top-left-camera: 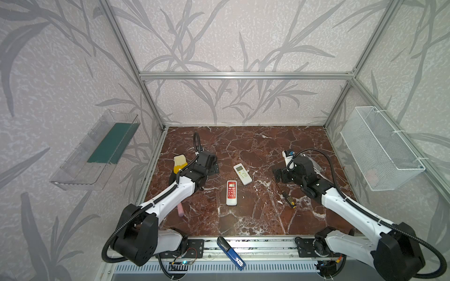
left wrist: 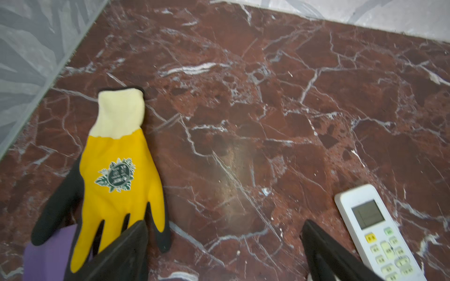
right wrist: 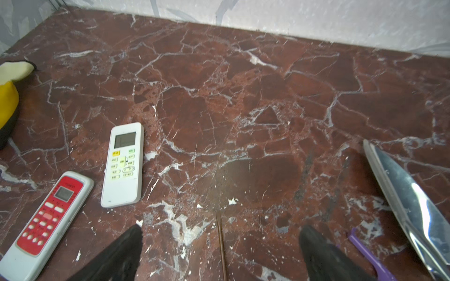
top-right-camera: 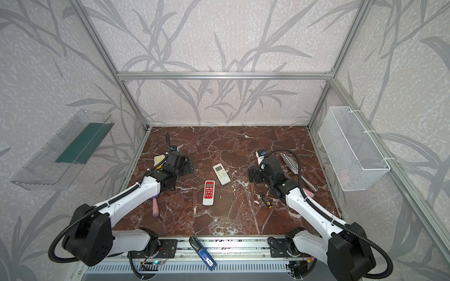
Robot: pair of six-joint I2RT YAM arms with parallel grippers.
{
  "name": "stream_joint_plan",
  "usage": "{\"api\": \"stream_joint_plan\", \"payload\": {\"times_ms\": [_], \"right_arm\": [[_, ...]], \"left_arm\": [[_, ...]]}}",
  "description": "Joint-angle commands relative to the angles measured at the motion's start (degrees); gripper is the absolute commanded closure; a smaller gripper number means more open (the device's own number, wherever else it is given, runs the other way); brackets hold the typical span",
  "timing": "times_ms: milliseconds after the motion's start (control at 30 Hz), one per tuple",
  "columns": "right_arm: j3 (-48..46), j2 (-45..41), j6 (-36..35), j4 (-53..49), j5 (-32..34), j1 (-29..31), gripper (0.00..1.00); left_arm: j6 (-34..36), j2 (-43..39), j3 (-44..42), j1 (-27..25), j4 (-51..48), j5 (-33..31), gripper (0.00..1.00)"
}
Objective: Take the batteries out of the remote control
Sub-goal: 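Grasp the red-and-white remote with the left gripper while the right arm approaches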
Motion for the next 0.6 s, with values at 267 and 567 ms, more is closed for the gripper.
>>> {"api": "stream_joint_plan", "payload": {"times_ms": [267, 567], "right_arm": [[-0.46, -0.15, 8.13, -6.6, -0.34, 0.94, 0.01], [-1.97, -2.15, 7.8, -7.1, -0.87, 1.43, 0.0]], "left_arm": [[-10.86, 9.5, 12.86, -7.45, -13.65, 8.31, 0.0], [-15.07, 13.92, 13.25, -12.06, -15.42, 12.64, 0.04]]}}
